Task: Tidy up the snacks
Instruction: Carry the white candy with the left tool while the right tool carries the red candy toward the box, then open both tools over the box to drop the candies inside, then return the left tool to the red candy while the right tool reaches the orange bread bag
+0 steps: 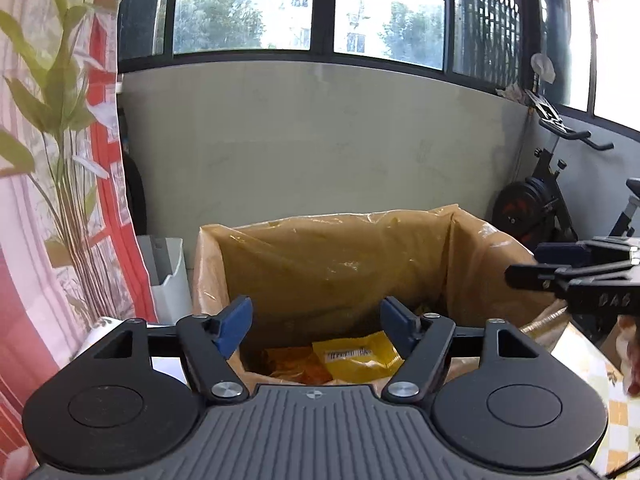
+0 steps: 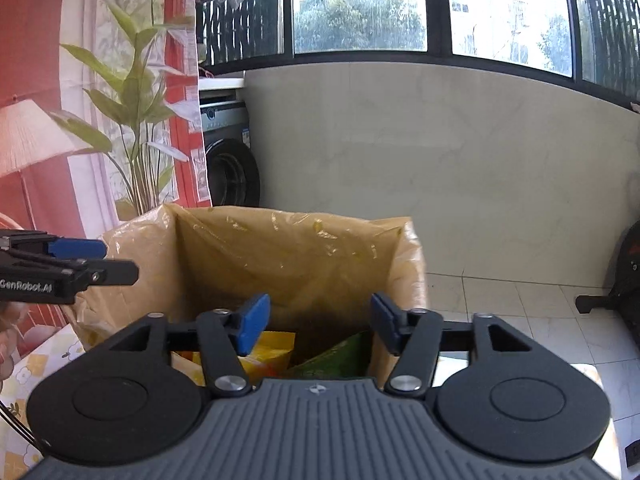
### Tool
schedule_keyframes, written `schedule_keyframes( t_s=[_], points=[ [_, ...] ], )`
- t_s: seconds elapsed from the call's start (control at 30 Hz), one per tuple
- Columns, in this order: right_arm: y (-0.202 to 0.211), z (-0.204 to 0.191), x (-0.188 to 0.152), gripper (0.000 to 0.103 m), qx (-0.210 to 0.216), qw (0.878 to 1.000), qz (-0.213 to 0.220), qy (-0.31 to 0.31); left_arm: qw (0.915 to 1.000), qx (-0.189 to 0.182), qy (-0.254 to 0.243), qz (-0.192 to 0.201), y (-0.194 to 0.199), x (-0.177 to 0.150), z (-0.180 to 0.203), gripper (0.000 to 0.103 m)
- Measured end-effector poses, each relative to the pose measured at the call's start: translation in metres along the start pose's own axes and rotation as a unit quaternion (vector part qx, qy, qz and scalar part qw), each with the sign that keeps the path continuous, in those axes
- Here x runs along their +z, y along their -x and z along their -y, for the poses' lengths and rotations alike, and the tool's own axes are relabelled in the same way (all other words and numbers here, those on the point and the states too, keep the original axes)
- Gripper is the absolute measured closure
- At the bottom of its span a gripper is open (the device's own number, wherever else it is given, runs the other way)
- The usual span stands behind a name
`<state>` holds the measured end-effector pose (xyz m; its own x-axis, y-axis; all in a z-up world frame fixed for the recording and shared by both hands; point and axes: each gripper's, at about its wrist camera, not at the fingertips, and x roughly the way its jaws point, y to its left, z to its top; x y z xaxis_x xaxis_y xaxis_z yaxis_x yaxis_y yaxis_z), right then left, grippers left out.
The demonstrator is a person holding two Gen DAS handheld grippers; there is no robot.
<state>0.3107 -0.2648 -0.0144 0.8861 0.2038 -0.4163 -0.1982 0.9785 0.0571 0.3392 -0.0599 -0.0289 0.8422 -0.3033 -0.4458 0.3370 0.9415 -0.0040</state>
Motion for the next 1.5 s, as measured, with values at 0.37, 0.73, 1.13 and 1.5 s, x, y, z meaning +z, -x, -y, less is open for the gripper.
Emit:
schedule_keyframes(
  t_s=[0.37, 0.73, 1.13, 1.5],
  points=[
    [0.045, 0.011, -0.019, 0.004, 0.027, 0.999, 0.038, -0.007, 0.9994, 0.001, 0.012, 0.032, 0.051, -0.002, 0.005, 0.020],
    [0.076, 0.027, -0.052, 0.000, 0.038, 0.998, 0.055, -0.020, 0.9972, 0.023, 0.055, 0.045, 0.089, -0.036, -0.024, 0.019],
    [0.091, 0.055, -0.095, 0.000, 0.050, 0.996, 0.056, -0.056, 0.9925, 0.069, 0.101, 0.002, 0.104, -0.104, -0.044, 0.019],
    [0.071, 0.071, -0.150, 0.004, 0.024, 0.998, -0.045, -0.028, 0.9846, 0.085, 0.139, -0.064, 0.094, -0.155, -0.053, 0.020]
  ],
)
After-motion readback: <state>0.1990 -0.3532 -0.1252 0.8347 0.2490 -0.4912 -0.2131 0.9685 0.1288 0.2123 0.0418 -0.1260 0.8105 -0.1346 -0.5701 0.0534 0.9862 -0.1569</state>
